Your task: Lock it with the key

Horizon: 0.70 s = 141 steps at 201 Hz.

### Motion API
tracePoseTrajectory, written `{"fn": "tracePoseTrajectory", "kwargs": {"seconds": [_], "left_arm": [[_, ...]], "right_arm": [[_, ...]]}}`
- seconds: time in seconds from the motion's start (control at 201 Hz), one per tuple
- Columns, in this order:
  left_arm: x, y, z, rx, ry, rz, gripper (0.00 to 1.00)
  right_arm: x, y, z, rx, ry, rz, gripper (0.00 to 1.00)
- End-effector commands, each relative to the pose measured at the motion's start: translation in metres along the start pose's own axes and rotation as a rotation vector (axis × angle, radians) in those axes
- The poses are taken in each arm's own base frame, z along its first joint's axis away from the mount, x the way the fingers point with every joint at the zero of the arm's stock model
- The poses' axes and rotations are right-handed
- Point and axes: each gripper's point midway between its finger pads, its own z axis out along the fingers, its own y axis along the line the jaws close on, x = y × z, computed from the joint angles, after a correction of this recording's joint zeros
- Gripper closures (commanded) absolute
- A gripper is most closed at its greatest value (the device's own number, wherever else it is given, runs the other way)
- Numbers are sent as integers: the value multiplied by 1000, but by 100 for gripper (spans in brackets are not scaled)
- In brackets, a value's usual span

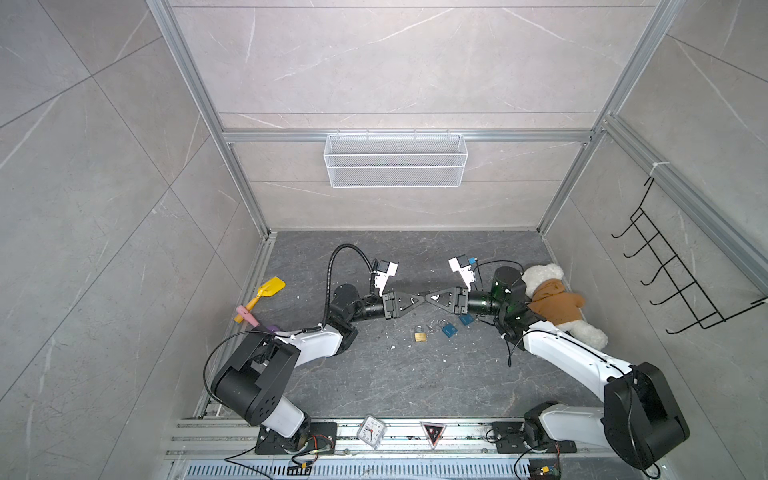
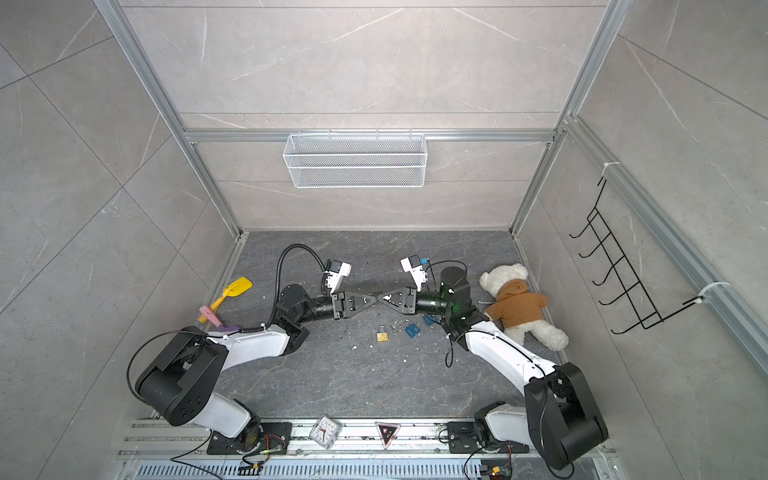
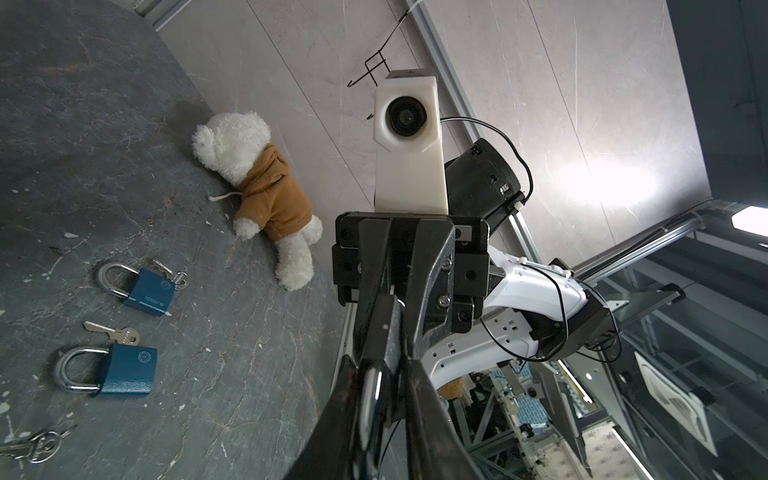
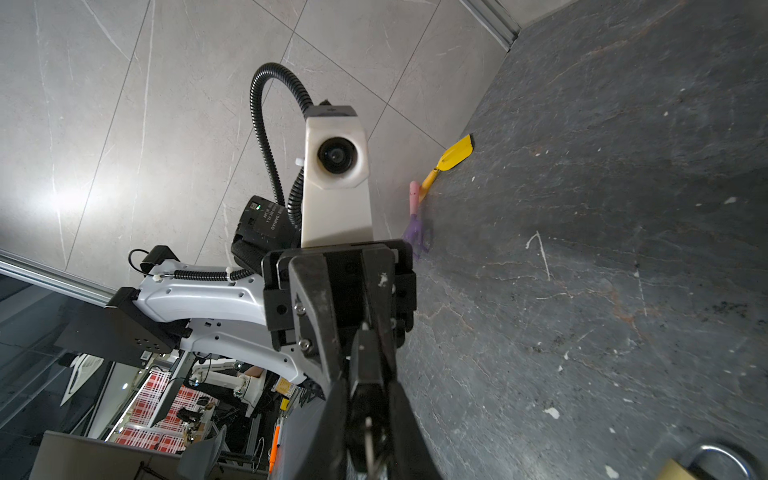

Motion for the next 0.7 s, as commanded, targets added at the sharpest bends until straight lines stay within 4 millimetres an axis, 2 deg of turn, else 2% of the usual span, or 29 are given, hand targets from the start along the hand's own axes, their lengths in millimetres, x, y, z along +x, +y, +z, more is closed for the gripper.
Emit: {"fn": "tracePoseTrajectory", "kwargs": {"seconds": [0.0, 0.129, 0.169, 0.279, 0.388, 0.438, 0.697], "left_arm": [[-16, -25, 3, 64, -34, 95, 83], [-15, -24, 3, 61, -33, 91, 93], [-14, -23, 3, 58, -30, 89, 100], [-11, -22, 2, 53, -21, 91, 100], [-6, -26, 0, 60, 5, 123, 100], [-4, -25, 0, 50, 20, 138, 100], [5, -27, -3, 38, 74, 186, 100]], "right_arm": [[7, 3, -1, -10, 10, -11, 100], [9, 2, -1, -15, 19, -7, 100], [9, 2, -1, -15, 19, -7, 100], [9, 3, -2, -10, 16, -12, 100], [9, 4, -4, 16, 25, -22, 78], [9, 3, -5, 33, 32, -31, 72], [9, -2, -16, 120, 34, -47, 54]]}}
